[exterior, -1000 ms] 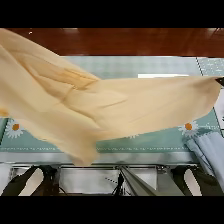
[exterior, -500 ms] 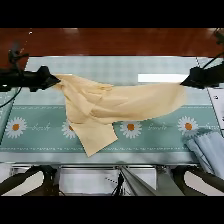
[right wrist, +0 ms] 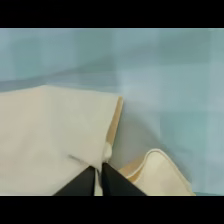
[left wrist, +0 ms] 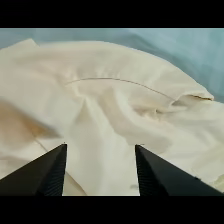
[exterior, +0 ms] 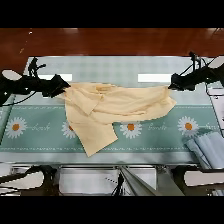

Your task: Fold the shirts.

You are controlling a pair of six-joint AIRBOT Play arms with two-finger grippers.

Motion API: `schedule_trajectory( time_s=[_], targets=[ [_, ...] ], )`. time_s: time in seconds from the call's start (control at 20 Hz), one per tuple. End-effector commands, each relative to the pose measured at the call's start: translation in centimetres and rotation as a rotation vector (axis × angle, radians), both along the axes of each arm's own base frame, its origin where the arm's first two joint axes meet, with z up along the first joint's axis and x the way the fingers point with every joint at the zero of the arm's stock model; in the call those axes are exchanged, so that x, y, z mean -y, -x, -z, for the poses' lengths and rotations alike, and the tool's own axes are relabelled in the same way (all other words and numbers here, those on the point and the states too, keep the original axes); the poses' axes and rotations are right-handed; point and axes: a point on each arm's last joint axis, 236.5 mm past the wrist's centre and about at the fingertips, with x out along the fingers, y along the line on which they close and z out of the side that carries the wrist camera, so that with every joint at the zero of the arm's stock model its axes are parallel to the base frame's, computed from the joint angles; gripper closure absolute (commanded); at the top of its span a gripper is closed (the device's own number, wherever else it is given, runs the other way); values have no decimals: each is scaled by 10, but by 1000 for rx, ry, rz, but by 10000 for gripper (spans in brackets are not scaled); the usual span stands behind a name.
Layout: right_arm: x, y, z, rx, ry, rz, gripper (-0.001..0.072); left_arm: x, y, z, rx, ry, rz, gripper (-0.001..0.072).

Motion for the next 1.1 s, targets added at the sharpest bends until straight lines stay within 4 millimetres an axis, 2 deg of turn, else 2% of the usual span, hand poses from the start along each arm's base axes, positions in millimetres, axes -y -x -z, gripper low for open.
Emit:
schedule_trajectory(
  time_s=[0.0, 0.05, 0.1, 0.15, 0.2, 0.3, 0.45, 0.5, 0.6, 0.7, 0.8, 0.95, 1.0, 1.05],
  targets=[
    [12, 6, 0, -11, 31, -97, 250, -9, 28, -17, -96, 47, 116, 155],
    [29, 24, -8, -55, 77, -149, 225, -17, 46, -29, -153, 81, 158, 156],
    [54, 44, -11, -113, 150, -163, 227, -21, 66, -37, -209, 117, 193, 156],
    [84, 62, -14, -172, 207, -102, 233, -25, 85, -40, -261, 135, 219, 156],
    [105, 71, -17, -181, 205, -12, 232, -29, 102, -36, -302, 127, 228, 156],
    [124, 89, -14, -175, 118, 87, 231, -25, 128, -20, -336, 115, 212, 157],
    [122, 105, -4, -149, -78, 174, 230, -15, 160, 19, -373, 124, 184, 138],
    [118, 106, -2, -132, -131, 184, 230, -12, 167, 32, -399, 135, 162, 90],
    [109, 104, -1, -101, -192, 180, 210, -8, 172, 57, -422, 122, 127, 71],
    [108, 98, -2, -80, -197, 189, 210, -6, 166, 74, -418, 93, 114, 72],
    [106, 91, -5, -53, -214, 201, 210, 0, 151, 85, -390, 78, 85, 77],
    [106, 89, -6, -43, -217, 201, 210, 23, 137, 98, -380, 105, 64, 99],
    [106, 89, -6, -41, -216, 198, 210, 32, 136, 102, -385, 108, 72, 213],
    [106, 89, -6, -40, -215, 195, 210, 38, 138, 107, -392, 100, 87, 501]
  ],
)
